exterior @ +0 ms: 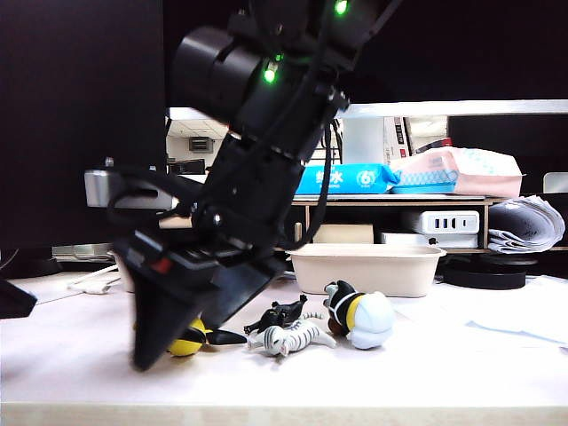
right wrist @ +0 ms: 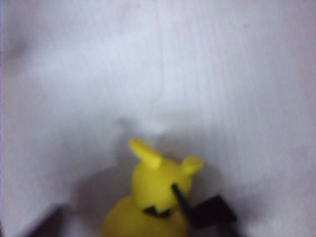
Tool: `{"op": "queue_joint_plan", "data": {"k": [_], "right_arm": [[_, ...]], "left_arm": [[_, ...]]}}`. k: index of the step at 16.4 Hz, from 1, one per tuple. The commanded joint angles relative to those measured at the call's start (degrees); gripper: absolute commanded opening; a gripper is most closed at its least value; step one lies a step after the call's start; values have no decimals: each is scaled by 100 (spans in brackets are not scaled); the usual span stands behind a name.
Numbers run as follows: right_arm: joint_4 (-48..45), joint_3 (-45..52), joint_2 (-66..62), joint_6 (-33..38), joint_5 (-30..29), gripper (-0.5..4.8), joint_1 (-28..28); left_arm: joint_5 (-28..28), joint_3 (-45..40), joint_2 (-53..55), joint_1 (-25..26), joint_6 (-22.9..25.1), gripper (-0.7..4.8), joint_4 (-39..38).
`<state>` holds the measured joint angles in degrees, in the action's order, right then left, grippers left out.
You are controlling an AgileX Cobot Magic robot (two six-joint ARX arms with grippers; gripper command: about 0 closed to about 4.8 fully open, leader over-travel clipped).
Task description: Put the dolls with similar sizes into the same paper box, while dolls with different sizes go into separate paper boxes.
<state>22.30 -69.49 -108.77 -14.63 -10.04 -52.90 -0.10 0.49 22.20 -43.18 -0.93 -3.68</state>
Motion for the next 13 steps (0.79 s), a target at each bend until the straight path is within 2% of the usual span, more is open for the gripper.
{"op": "queue_joint_plan", "data": {"k": [1,5,8,11,13], "right_arm": [[-28,-11,-31,2,-9,239,-15],[-177,-11,-39,2,11,96,-15],[-328,-15,-37,9,15,88,-9],[-348,-212,-33,308,7,88,74],[-313,-527,-9,481,-35,88,203]], "left_arm": [[15,4,-2,2,9,-5,57],[15,4,-9,2,9,-5,57],[15,4,-151,2,9,-5,57],[26,4,-529,61,7,-5,52],[33,4,-979,404,7,-5,48]]}}
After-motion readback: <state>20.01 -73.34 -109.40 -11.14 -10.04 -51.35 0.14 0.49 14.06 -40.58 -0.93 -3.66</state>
